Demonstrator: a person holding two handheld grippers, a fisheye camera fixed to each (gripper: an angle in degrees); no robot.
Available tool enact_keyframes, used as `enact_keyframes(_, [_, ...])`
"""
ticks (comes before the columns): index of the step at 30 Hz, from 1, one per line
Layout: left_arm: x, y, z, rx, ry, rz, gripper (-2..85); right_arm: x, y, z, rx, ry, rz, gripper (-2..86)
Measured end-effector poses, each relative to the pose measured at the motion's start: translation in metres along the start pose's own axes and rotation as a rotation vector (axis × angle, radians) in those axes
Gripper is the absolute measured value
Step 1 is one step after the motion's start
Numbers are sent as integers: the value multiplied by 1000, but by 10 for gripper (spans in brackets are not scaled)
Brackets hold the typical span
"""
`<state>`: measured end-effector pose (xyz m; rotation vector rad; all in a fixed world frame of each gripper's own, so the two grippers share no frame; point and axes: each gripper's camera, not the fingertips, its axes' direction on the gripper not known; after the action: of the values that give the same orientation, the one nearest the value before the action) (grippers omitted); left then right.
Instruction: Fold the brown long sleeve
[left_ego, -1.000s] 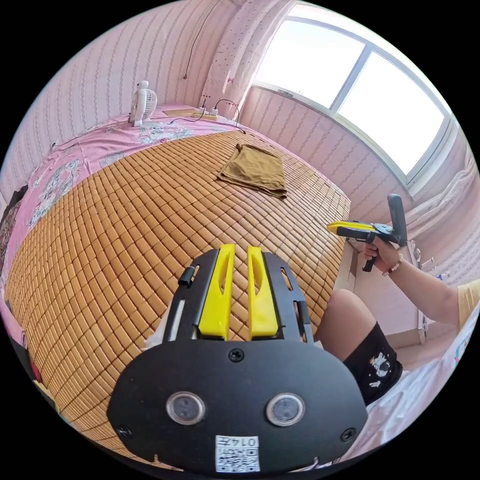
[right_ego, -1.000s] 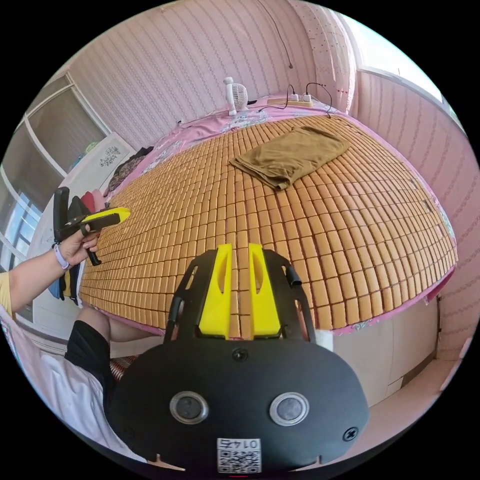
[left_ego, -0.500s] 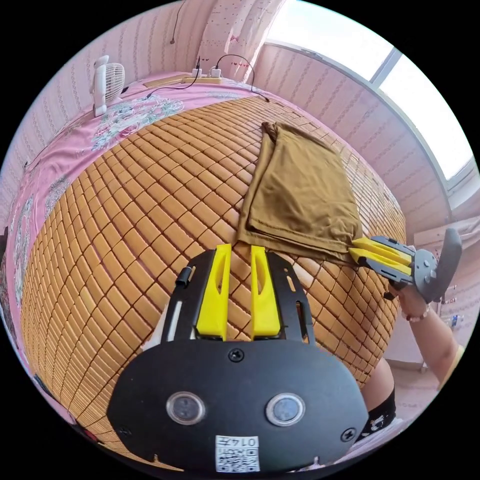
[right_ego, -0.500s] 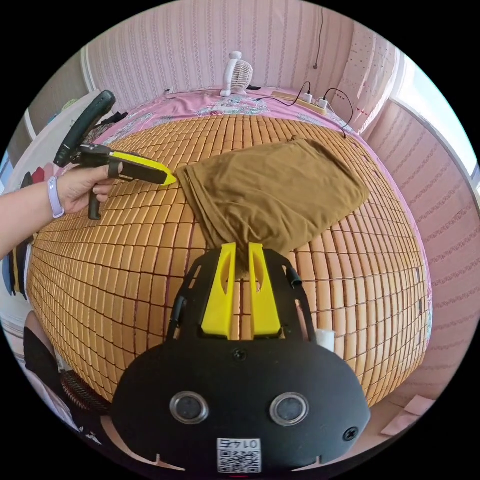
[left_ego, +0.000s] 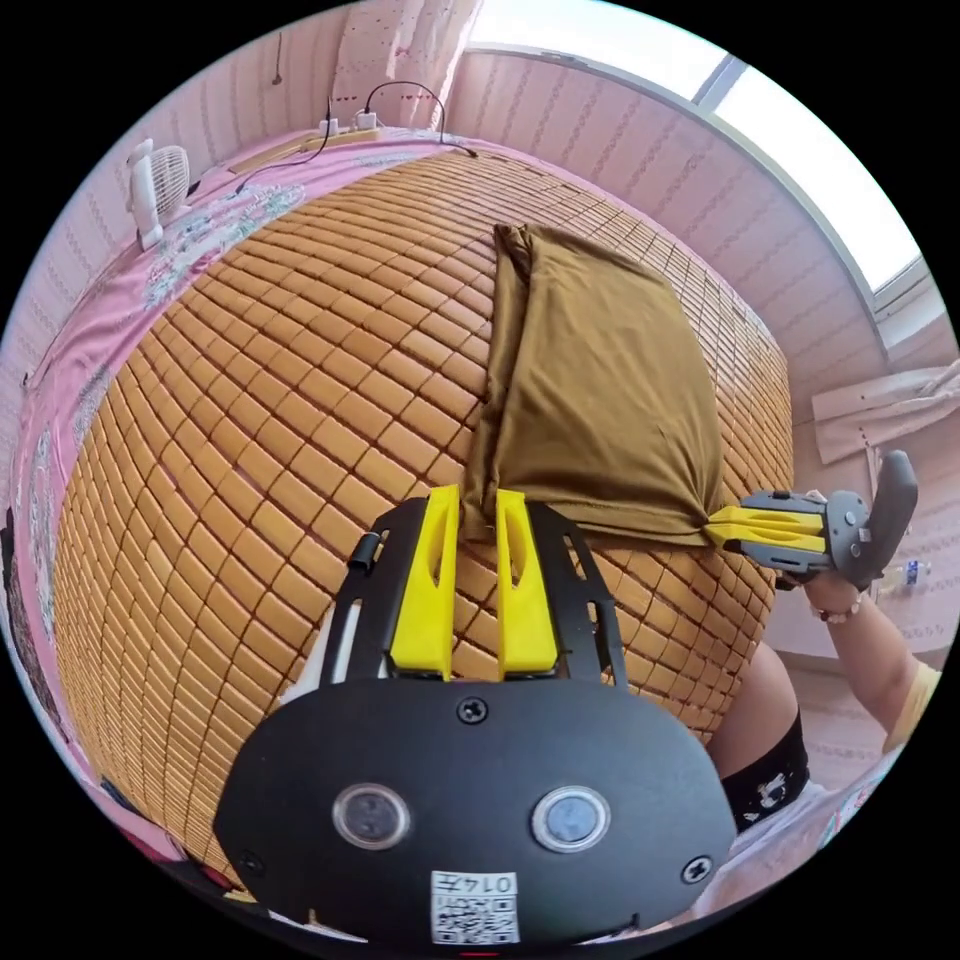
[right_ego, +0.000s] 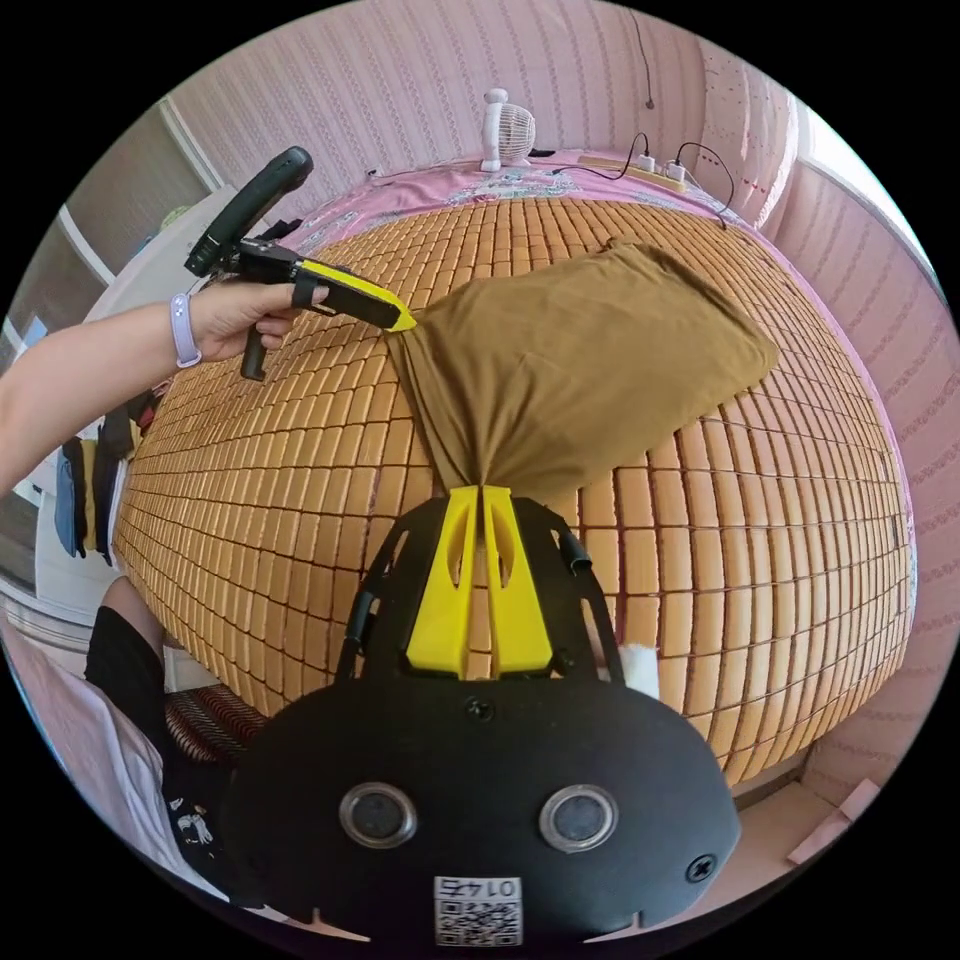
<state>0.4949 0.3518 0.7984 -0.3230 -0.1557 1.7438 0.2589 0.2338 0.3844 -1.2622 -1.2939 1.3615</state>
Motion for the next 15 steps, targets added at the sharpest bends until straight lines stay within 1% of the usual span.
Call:
enact_keyframes(2, [0,25,-7,-24,109,-58,22,-11,14,0,1,-11,3,-8])
enact_keyframes(3, [1,33,-11,-13,113,-70,17,-20,23,0,-4,-15,18,-8])
enact_keyframes(4, [5,50,-13,-68,105,-61,10,-31,31,3,-24,-30,44,-8])
enact_keyframes(5, [11,72,-20,-85,66,-43,4,-38,36,3,-15,-43,52,-8])
enact_keyframes(6, [14,84,-23,-94,38,-28,2,-54,43,7,-49,-76,47,-8])
enact_keyframes(8, [21,139,-39,-150,-40,12,-2,-89,51,12,-84,-56,-12,-8])
enact_keyframes(10, [20,185,-54,-173,-55,5,-4,-145,60,20,-105,41,-145,-7])
enact_keyframes(12, [16,234,-71,-175,-67,-58,-4,-184,67,27,-114,33,-227,-6])
enact_keyframes(14, [8,305,-93,-148,-48,-184,-5,-217,73,34,-137,-17,-286,-5])
enact_keyframes(15, [6,323,-99,-132,-37,-222,-4,-238,78,38,-153,-43,-327,-4])
